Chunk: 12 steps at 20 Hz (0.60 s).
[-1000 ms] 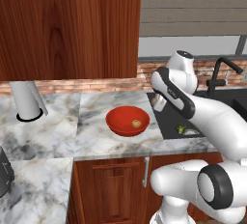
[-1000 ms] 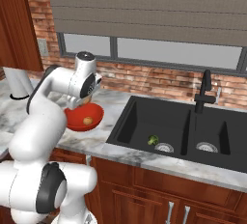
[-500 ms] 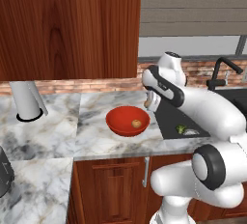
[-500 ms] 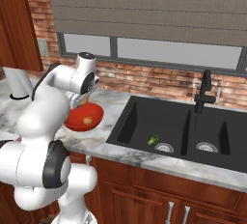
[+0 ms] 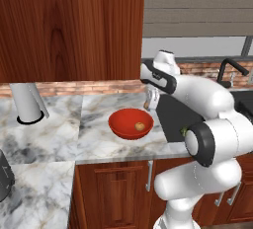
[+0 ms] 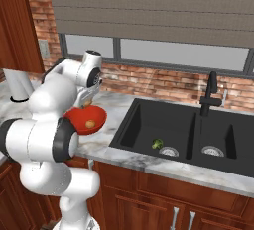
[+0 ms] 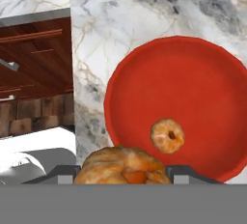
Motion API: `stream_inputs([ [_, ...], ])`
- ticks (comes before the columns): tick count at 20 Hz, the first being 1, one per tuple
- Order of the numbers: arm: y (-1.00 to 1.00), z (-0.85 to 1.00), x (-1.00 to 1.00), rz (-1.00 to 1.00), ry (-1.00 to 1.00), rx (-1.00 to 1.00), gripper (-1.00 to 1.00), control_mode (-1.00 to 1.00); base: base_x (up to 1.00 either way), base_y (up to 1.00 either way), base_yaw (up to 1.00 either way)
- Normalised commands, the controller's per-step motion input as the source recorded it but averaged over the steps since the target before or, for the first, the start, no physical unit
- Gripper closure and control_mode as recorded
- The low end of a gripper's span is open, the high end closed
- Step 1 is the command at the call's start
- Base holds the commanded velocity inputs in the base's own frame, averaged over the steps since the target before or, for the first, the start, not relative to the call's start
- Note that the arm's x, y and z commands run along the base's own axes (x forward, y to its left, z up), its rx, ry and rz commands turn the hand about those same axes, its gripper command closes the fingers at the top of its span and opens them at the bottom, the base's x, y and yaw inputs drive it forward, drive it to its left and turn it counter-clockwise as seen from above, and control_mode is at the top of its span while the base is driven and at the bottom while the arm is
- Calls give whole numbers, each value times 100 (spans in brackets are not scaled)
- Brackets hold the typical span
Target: Pick the tangerines from the cabinet and place them in one bowl. Pick the broccoli from the sink and place it in the other bowl.
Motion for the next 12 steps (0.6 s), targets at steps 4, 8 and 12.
stream_inputs([
  [4, 14, -23, 9, 7, 4, 0, 100, -100, 0, 0, 0],
  [8, 15, -28, -4, 0, -3, 0, 100, -100, 0, 0, 0],
  [12, 14, -20, -9, 0, -5, 0, 100, -100, 0, 0, 0],
])
